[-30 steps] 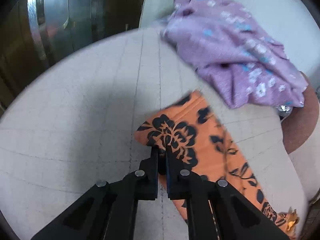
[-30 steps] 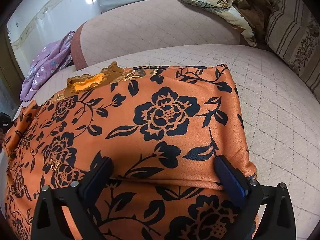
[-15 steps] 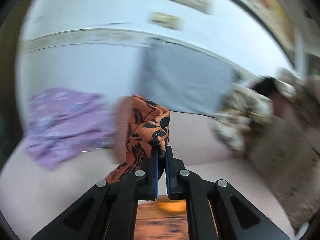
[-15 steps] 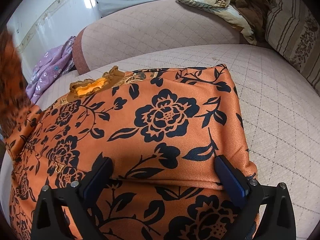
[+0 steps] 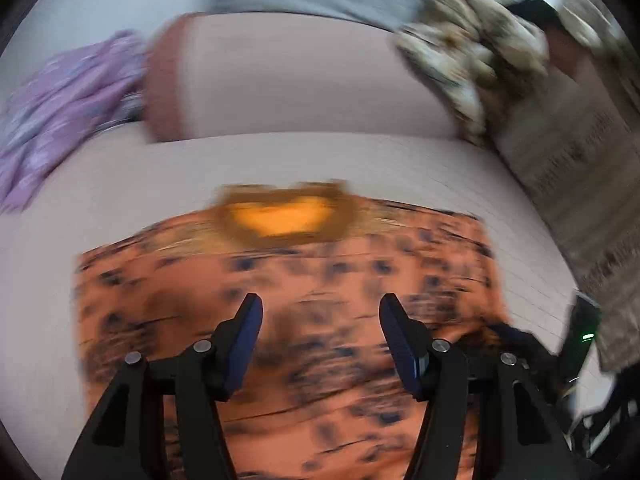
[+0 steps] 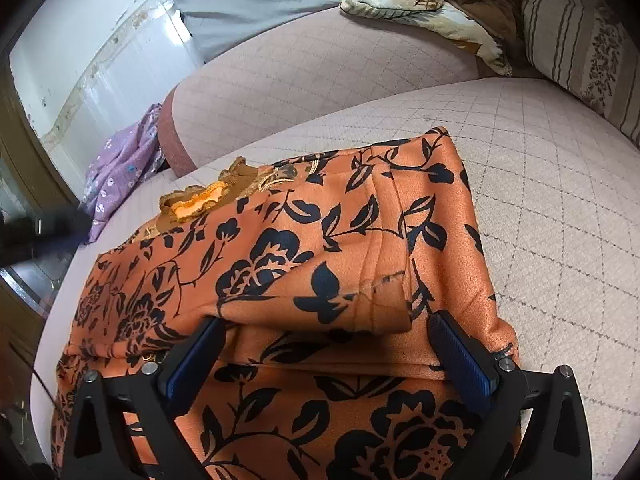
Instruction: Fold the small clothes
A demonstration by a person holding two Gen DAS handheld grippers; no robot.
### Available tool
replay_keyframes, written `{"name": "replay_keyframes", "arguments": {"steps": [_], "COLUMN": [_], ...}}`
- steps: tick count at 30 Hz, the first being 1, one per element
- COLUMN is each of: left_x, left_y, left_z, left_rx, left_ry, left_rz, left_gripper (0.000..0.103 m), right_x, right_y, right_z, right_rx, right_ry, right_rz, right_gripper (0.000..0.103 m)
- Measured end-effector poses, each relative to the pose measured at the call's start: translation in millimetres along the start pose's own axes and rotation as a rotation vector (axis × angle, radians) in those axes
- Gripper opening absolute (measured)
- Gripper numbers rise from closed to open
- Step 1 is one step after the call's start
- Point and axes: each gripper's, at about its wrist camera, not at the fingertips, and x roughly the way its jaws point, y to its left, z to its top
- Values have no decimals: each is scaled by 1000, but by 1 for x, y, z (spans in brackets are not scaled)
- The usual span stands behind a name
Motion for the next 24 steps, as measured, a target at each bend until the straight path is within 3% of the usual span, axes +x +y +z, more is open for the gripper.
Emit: {"name": "replay_keyframes", "arguments": {"steps": [4,6,9,11,13,14,15,16,18,19,20,21,22,24], "left_x": [-7,4,24,27,22,19,14,11,8,12,17,17,12,2], "left_y": [67,93,117,120,117,117,120,124,135,145,153,165,171,185], "left_z": [-20,-35,-58,-66,-69,-68,-68,-67,-68,-70,-72,-75,-74,-66], "left_rx": [-107,-135,-159,-123,-92,-96,-114,-135,-174,-200,-225,-258,-269,-283], "left_ry": [-6,34,82,36,36,34,26,11,-7,26,70,90,67,39], "left_rz": [184,233,270,267,277,268,253,240,235,241,234,198,182,192], "left_gripper": [66,66,66,69,69,69,69,69,69,69,69,69,69,69], "right_x": [-8,-20,-29,-12,-7,-5,-4,-3,-7,-4,3,2,-7,-28], "right_y": [-9,-25,-48,-55,-50,-46,-41,-35,-17,-9,-6,-4,-1,7], "right_z": [5,10,13,16,25,31,35,39,44,40,33,27,28,33], "right_rx": [58,203,448,528,500,478,450,412,255,160,95,60,40,31], "right_ry": [-1,13,11,103,126,137,151,168,170,184,223,216,187,104], "right_rz": [53,154,301,308,266,241,212,162,-9,-94,-153,-160,-192,-298], "right_gripper": [102,102,102,102,98,85,32,22,23,32,32,34,57,76]}}
